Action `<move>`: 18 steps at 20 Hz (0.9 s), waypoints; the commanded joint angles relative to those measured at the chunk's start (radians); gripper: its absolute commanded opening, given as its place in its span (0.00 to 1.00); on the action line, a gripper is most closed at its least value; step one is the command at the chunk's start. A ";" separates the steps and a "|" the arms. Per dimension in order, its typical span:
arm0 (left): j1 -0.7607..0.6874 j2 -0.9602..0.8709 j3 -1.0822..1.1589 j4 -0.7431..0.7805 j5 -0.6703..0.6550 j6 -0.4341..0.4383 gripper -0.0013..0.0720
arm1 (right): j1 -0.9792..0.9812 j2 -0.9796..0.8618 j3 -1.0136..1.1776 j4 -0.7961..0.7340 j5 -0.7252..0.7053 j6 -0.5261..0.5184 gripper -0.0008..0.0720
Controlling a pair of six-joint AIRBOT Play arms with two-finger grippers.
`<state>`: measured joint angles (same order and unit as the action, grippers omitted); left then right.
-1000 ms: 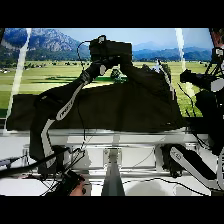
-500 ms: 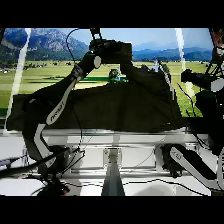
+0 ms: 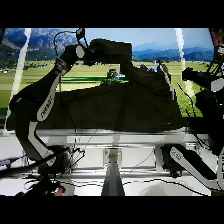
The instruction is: Fold the clothes and pants, and hang the long-sleeved shirts on hangers.
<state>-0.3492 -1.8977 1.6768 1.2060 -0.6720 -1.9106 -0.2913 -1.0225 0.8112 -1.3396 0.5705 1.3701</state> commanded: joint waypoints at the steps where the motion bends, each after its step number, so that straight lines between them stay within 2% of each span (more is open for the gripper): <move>1: -0.005 -0.040 0.001 -0.030 0.033 -0.029 0.97 | 0.001 -0.001 0.001 0.001 -0.048 0.000 0.83; 4: -0.023 -0.096 0.001 -0.030 0.087 -0.076 0.97 | 0.001 -0.001 0.001 0.000 -0.064 0.000 0.83; 5: -0.024 -0.107 0.001 -0.030 0.134 -0.072 0.84 | 0.001 -0.001 0.001 0.000 -0.065 0.000 0.83; 7: -0.031 -0.114 0.001 -0.040 0.267 -0.076 0.78 | 0.001 -0.001 0.001 0.000 -0.066 0.000 0.83; 8: -0.038 -0.116 0.001 -0.036 0.332 -0.076 0.62 | 0.001 -0.001 0.001 0.000 -0.066 0.000 0.83; 9: -0.037 -0.119 0.001 -0.029 0.383 -0.075 0.38 | 0.001 -0.001 0.001 0.000 -0.066 0.000 0.83; 11: -0.037 -0.126 0.001 -0.029 0.426 -0.075 0.04 | 0.001 -0.001 0.001 0.000 -0.066 0.000 0.83; 15: -0.037 -0.095 0.001 -0.029 0.446 -0.075 0.05 | 0.001 -0.001 0.001 -0.003 -0.066 0.000 0.83; 18: -0.042 -0.008 0.001 -0.029 0.475 -0.075 0.05 | 0.001 -0.001 0.001 -0.004 -0.067 0.000 0.83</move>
<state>-0.3889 -1.9636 1.6768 1.1751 -0.2424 -1.9865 -0.2913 -1.0233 0.8112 -1.3415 0.5041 1.3701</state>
